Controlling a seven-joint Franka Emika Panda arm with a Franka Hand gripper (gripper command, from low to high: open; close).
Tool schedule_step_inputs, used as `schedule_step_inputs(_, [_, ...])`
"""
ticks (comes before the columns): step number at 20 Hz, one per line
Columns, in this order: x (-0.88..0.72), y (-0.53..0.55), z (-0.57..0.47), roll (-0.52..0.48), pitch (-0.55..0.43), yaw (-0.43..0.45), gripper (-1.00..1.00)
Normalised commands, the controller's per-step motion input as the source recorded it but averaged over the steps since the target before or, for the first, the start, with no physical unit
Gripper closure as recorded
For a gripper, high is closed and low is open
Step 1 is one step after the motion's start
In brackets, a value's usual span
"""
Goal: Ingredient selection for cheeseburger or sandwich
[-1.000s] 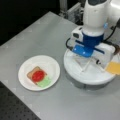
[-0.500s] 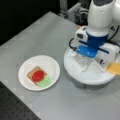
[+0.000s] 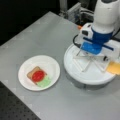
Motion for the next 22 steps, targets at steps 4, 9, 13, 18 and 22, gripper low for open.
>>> schedule_step_inputs(4, [-0.17, -0.04, -0.20, 0.111, -0.232, 0.021, -1.00])
schedule_step_inputs(9, [-0.15, -0.08, -0.20, 0.083, -0.193, 0.023, -1.00])
schedule_step_inputs(13, [-0.11, -0.14, -0.18, 0.054, -0.149, 0.053, -1.00])
schedule_step_inputs(18, [-0.03, -0.18, -0.18, 0.062, -0.155, 0.103, -1.00])
schedule_step_inputs(22, [-0.01, -0.16, -0.16, 0.079, -0.157, 0.116, -1.00])
